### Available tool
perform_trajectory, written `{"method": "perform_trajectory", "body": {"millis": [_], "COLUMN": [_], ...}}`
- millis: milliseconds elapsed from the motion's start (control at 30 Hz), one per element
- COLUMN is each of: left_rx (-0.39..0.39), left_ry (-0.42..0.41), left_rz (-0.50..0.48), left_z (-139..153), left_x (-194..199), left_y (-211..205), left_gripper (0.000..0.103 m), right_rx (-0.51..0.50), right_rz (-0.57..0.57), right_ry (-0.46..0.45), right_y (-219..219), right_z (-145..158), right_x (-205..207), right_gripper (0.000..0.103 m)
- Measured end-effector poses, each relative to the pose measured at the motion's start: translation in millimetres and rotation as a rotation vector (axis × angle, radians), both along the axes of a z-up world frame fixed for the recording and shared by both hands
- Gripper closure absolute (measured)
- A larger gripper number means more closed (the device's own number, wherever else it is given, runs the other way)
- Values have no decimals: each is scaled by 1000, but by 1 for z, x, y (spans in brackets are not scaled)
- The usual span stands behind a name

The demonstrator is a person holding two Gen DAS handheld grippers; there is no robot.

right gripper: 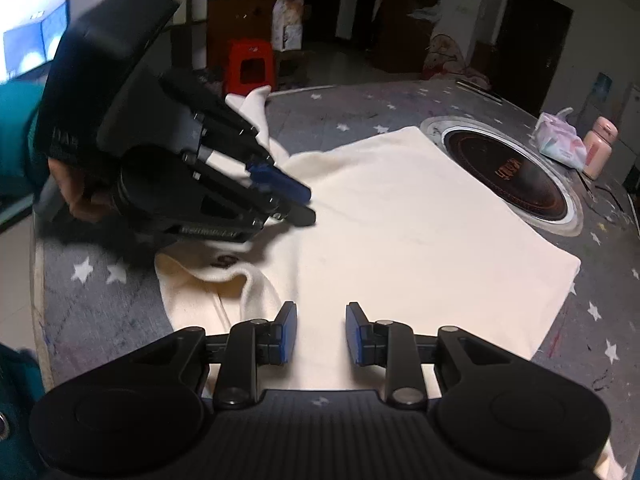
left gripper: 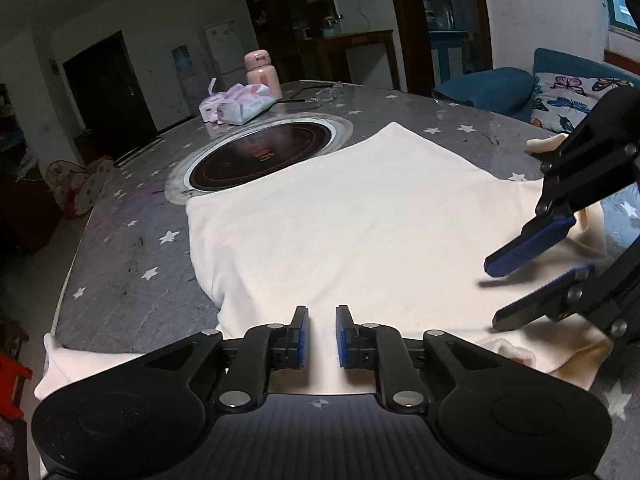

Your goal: Fold clothes

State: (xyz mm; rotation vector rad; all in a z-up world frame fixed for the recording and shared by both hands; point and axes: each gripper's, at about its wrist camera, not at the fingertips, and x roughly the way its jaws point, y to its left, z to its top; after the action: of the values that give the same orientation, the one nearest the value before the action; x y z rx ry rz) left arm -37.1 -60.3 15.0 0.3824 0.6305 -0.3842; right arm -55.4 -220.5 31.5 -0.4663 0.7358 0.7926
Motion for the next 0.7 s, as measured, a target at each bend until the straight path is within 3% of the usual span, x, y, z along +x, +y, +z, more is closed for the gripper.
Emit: {"method": "perform_trajectory", "body": {"millis": [267,433,600,700], "left_rx": [32,-38,-87,-100], "left_ry": [-12,-35,-7,20], "left_rz": [1,-5,-133,-202], "left_z": [1,21,24,19], "left_x": [-2,-5,-17,-25], "left_y": [-2,-8,-40,-62], "left_gripper": [85,85,78,77], "right_rx": [72,117,89,25], "right_rz": [-109,-178,-497,-617], "right_ry": [-19,-32,-117,-153], "right_y": [-30,-49,-115,-139], "right_z": [7,12,24,19], "right_x": [-19,-30,-7,10], "right_gripper": [77,76,75,62]}}
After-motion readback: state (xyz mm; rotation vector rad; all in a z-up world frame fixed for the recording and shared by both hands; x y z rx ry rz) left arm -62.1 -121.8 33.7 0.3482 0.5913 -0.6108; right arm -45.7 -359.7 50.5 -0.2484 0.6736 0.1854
